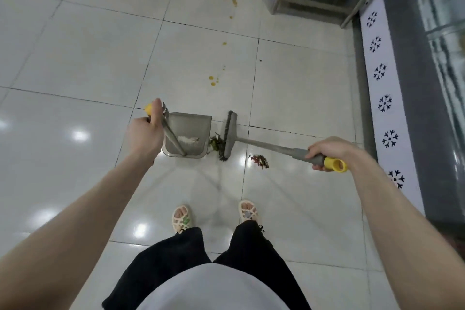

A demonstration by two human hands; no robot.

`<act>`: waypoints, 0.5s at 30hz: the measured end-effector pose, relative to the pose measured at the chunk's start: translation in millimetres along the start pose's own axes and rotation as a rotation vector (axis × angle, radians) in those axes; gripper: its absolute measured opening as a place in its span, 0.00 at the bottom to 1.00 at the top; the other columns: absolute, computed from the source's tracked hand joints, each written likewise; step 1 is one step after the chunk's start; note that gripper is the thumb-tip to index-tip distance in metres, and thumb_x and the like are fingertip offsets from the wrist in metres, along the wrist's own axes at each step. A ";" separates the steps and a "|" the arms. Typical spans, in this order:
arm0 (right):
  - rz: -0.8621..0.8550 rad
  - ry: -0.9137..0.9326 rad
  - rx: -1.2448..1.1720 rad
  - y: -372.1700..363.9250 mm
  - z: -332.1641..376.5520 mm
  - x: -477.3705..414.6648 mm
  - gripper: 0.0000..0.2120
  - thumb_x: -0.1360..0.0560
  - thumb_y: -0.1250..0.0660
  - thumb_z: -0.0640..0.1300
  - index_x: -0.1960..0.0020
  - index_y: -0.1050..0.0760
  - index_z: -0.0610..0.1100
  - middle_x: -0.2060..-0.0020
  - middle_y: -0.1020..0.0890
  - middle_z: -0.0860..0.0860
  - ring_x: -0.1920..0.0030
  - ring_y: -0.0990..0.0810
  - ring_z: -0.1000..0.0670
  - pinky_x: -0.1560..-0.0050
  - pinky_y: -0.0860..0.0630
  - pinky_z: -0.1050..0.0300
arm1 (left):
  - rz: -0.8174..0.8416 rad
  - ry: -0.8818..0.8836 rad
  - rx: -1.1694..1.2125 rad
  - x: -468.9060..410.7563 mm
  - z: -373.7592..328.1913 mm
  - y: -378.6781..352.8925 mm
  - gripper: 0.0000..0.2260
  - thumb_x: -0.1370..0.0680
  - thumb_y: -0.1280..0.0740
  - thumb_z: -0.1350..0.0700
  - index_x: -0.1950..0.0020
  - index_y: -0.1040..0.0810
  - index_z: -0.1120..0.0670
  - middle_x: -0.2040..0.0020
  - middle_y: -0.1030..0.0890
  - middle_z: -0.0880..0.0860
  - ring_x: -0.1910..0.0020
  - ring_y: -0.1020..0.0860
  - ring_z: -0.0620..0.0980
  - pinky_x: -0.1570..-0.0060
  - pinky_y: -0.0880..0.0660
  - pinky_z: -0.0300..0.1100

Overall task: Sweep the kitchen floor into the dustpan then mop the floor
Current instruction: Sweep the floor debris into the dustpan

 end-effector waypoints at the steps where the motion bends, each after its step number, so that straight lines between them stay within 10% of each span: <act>1: -0.031 -0.024 -0.039 -3.5 -8.3 8.7 0.07 0.28 0.31 0.35 0.52 0.23 0.33 0.68 0.21 0.39 0.80 0.25 0.49 0.80 0.30 0.65 | 0.015 -0.013 -0.012 -3.1 -1.5 4.3 0.34 0.35 0.49 0.25 0.63 0.29 0.57 0.67 0.31 0.57 0.68 0.30 0.53 0.63 0.30 0.47; 15: -0.391 -0.177 -0.049 -70.6 -44.9 11.3 0.04 0.31 0.33 0.32 0.63 0.27 0.38 0.68 0.24 0.44 0.71 0.21 0.44 0.58 0.20 0.52 | 0.097 -0.045 -0.025 -27.5 7.2 19.5 0.34 0.28 0.48 0.28 0.65 0.30 0.60 0.66 0.30 0.57 0.74 0.31 0.56 0.70 0.33 0.43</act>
Point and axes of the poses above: each hand's wrist, its own x-axis away from the middle knuckle, its own y-axis out of the back of the hand, z = x × y, the point moved 3 cm from there along -x, towards the middle knuckle
